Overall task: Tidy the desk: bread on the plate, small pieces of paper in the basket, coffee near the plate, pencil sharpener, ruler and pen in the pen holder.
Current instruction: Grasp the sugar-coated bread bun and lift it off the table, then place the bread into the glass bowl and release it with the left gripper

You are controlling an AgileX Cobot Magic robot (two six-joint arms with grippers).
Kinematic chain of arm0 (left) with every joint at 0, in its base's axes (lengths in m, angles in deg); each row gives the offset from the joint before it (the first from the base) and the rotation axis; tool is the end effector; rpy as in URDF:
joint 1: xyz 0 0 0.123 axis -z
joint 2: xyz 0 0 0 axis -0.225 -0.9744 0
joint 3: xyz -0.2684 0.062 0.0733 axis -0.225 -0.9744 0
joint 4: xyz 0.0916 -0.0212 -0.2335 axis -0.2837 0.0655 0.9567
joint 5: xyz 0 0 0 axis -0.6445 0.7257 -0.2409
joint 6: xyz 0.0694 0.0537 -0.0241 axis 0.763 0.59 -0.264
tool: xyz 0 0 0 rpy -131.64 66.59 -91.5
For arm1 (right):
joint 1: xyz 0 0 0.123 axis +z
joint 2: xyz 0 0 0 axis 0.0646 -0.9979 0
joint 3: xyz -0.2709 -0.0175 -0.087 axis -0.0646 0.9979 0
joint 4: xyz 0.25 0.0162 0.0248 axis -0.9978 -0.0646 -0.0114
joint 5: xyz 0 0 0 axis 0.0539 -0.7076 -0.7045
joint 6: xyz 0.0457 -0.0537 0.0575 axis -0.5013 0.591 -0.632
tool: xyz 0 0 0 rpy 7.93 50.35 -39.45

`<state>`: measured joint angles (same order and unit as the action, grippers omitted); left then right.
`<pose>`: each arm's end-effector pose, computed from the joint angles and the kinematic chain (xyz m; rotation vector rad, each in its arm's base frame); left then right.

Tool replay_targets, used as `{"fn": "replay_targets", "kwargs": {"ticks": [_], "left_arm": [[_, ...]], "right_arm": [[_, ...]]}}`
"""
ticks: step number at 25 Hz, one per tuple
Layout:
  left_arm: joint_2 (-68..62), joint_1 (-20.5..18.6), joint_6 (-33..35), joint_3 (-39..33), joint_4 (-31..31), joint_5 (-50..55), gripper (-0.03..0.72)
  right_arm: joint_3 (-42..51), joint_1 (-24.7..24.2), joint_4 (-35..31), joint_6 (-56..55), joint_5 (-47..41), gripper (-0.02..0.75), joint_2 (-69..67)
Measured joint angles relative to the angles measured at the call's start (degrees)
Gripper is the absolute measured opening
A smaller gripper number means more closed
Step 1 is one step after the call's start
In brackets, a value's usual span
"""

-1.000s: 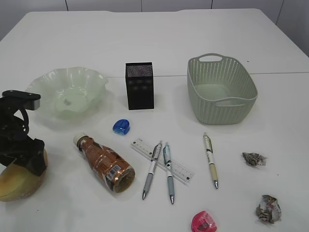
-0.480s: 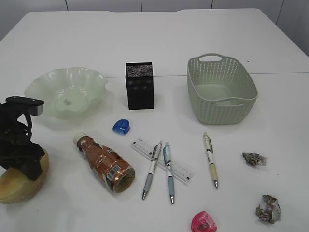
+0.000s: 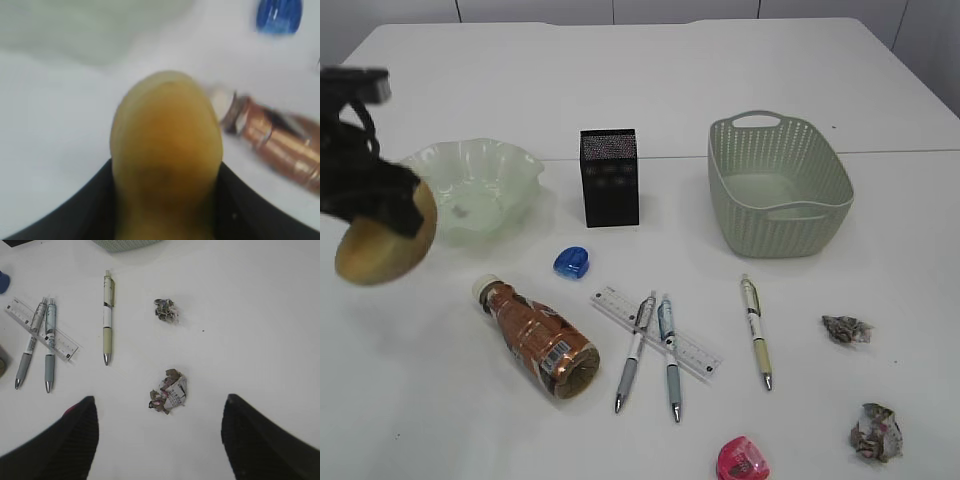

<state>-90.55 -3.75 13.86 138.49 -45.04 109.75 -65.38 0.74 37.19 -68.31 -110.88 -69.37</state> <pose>0.3369 -0.0671 0.2264 0.3252 2.7719 -0.2136 0.1292 0.0192 0.2824 0.1748 2.4840 0.2636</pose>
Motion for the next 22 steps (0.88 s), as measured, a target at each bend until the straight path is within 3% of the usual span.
{"fn": "replay_targets", "kwargs": {"ticks": [5,16,22], "left_arm": [[-0.9,-0.47,-4.69,7.6,0.35,-8.13,0.377],[-16.81,-0.6,-5.66,15.34,5.0,-18.46,0.379],[-18.9,-0.6,-5.66,15.81,5.21,-22.5,0.473]], "right_arm": [[0.0,0.0,0.0,0.0,0.0,0.563,0.0],[0.0,0.0,-0.09,0.0,-0.76,0.564,0.0],[0.0,0.0,-0.09,0.0,-1.42,0.563,0.0]]}}
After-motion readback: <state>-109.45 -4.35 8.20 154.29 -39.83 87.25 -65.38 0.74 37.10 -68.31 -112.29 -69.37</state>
